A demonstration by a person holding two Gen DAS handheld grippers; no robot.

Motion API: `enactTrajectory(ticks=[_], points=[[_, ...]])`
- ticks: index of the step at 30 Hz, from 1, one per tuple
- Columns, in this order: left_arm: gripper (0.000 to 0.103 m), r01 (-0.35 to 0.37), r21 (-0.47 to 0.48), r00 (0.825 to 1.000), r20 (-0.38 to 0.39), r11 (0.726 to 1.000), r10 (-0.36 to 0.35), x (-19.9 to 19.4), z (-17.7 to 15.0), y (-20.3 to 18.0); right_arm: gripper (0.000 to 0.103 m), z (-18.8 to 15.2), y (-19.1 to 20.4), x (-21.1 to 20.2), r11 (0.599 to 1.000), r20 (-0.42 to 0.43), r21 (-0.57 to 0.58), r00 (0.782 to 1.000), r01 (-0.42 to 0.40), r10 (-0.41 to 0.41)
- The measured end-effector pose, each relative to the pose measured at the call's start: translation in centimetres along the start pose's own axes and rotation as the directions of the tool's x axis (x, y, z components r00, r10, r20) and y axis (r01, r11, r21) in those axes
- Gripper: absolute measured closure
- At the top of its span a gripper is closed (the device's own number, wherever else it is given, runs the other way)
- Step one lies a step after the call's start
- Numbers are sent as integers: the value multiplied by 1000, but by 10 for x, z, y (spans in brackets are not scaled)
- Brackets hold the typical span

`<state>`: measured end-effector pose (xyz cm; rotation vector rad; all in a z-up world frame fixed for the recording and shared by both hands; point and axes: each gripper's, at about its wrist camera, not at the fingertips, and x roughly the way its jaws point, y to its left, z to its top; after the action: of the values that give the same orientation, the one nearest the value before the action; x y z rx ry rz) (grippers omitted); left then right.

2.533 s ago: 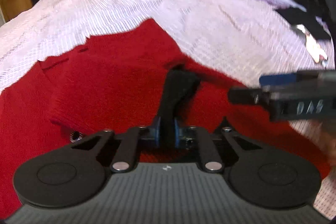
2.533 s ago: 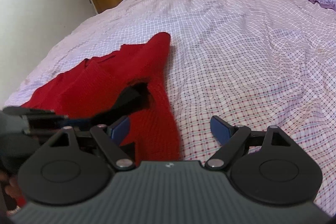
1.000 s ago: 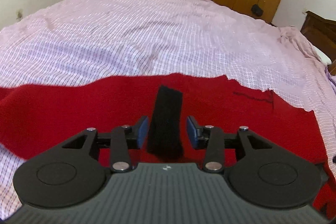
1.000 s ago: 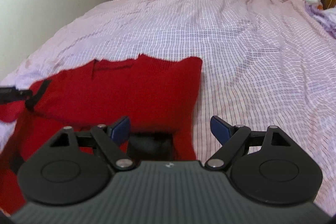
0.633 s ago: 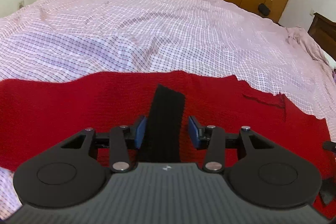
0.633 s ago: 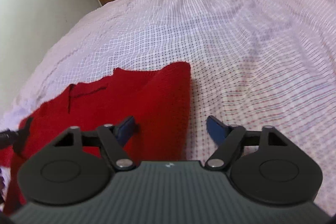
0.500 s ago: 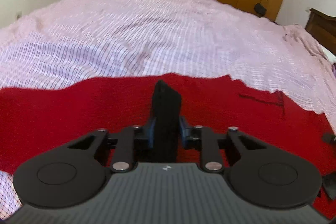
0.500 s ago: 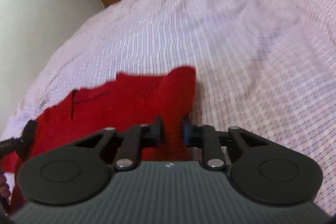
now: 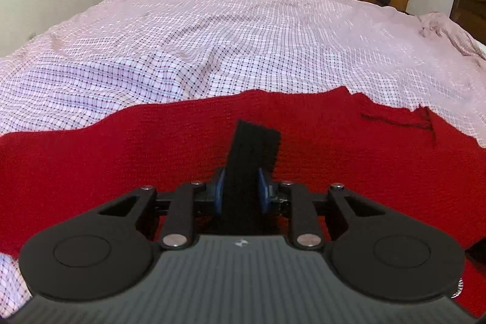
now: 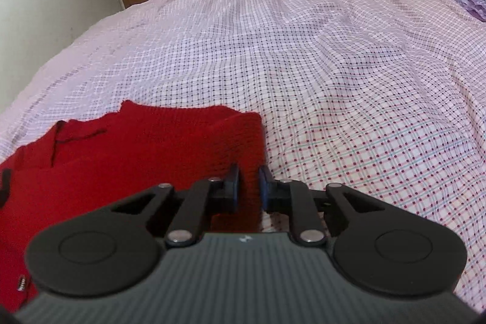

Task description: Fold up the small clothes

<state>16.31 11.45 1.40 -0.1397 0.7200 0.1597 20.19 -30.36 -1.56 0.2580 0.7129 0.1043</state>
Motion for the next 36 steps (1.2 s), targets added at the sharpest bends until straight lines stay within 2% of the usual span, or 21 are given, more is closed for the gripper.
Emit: enactTrajectory(ticks=[2, 6, 7, 14, 23, 28, 32, 36], points=[[73, -1, -6, 1000, -7, 1000, 1, -9, 2, 2, 77, 3, -3, -8, 1000, 4, 8, 1000, -8, 8], [70, -4, -31, 1000, -3, 1000, 4, -33, 6, 13, 54, 12, 1, -42, 1000, 35, -2, 999, -29, 29], [68, -5, -37, 1000, 4, 999, 5, -41, 6, 16, 52, 12, 3, -51, 999, 46, -11, 998, -36, 36], [56, -57, -79, 997, 55, 995, 61, -94, 5, 51, 52, 15, 22, -119, 992, 63, -36, 991, -118, 121], [53, -113, -117, 992, 39, 987, 118, -142, -9, 94, 51, 6, 52, -173, 975, -11, -21, 975, -220, 220], [49, -154, -185, 986, 33, 971, 162, -158, -19, 129, 51, -3, 71, -205, 958, -47, -17, 957, -286, 285], [49, -180, -247, 982, 17, 952, 190, -163, -28, 152, 45, -18, 84, -219, 954, -63, -27, 953, -298, 296], [47, -204, -284, 976, 10, 937, 216, -163, -37, 171, 44, -43, 98, -222, 965, -48, -82, 968, -249, 246]])
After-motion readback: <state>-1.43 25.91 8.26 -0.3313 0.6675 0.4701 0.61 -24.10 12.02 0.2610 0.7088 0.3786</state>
